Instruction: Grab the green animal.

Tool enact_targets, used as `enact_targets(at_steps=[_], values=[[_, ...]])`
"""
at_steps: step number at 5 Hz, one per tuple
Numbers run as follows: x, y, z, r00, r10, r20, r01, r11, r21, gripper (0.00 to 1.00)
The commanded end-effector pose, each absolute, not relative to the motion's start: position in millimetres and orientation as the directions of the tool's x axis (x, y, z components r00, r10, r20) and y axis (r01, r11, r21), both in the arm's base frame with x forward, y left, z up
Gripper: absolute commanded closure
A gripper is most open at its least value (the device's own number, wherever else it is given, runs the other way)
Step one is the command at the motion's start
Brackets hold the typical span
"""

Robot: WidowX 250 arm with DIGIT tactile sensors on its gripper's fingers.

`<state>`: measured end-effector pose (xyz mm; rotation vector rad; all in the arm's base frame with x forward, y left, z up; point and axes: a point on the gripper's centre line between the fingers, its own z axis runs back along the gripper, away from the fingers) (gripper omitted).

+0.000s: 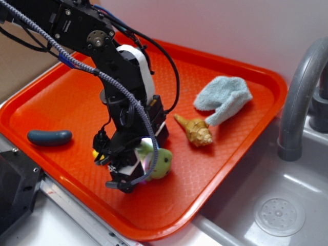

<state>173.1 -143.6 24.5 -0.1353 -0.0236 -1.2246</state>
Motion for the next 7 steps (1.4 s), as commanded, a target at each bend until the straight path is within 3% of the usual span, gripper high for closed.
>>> enact_targets(at_steps=[1,2,3,4,5,6,7], values=[[171,-139,57,0.422,-0.900,0.109,0.905,0.425,0.002,1.00],[179,-130,106,0.628,-0.775,0.070,0.761,0.631,0.151,1.00],[180,-116,144,0.800,-0.599,0.030,0.579,0.785,0.219,1.00],[171,-69,193,0.918,-0.380,0.112,0.355,0.915,0.191,1.00],[172,-41,224,0.979,-0.141,0.144,0.111,0.975,0.193,1.00],[167,-39,237,0.978,0.116,0.171,-0.138,0.983,0.121,1.00],[170,-52,226,0.921,0.353,0.166,-0.376,0.917,0.132,1.00]])
